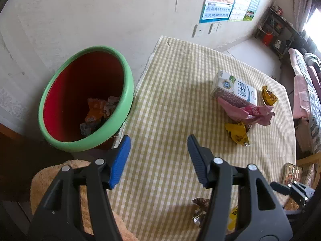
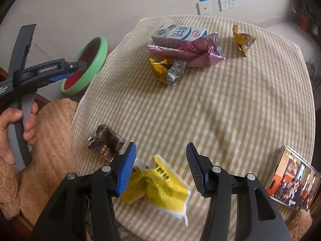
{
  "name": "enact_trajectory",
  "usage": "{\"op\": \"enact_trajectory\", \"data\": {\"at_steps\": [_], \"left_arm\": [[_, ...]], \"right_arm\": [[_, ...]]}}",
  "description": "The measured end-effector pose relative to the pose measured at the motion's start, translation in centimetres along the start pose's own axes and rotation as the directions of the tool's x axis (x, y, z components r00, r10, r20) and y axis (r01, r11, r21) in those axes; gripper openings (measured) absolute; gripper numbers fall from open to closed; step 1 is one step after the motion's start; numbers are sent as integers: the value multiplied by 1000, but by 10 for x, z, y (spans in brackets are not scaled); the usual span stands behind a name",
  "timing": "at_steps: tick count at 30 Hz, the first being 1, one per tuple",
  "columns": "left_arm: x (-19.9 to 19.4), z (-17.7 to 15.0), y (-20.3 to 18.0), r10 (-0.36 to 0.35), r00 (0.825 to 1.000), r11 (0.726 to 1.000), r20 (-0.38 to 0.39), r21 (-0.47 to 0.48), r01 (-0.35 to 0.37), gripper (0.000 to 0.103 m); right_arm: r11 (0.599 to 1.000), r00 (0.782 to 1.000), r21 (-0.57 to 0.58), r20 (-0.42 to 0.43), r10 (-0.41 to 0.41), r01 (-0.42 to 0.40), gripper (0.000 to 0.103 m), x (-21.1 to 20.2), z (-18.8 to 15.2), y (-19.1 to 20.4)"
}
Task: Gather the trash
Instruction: 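Grasp the crumpled silver-brown wrapper with the left tool while the right tool grasps the yellow packet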
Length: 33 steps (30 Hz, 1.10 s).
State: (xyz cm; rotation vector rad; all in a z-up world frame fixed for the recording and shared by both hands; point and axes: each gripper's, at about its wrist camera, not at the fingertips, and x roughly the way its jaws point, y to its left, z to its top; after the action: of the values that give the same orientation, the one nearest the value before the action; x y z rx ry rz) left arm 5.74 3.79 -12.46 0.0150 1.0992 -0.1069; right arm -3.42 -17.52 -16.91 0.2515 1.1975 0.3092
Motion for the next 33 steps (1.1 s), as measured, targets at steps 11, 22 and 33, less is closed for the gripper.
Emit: {"op": "enact_trajectory", "data": {"at_steps": [11,22,33], "left_arm": [[1,-19,-24,-82,996,994,-25,76,84,57],[-5,-39,-18,-176,984,972,-26,152,178,59],[1,-83,-21,-298,938,924,-175,192,329,64]], "right_arm": [[986,1000,165,5,-10,9,55,-9,-33,5],[969,994,229,43,-105,92,63,-29,-40,1],[920,999,392,-16,39,-29,50,9,-41,-17]]}}
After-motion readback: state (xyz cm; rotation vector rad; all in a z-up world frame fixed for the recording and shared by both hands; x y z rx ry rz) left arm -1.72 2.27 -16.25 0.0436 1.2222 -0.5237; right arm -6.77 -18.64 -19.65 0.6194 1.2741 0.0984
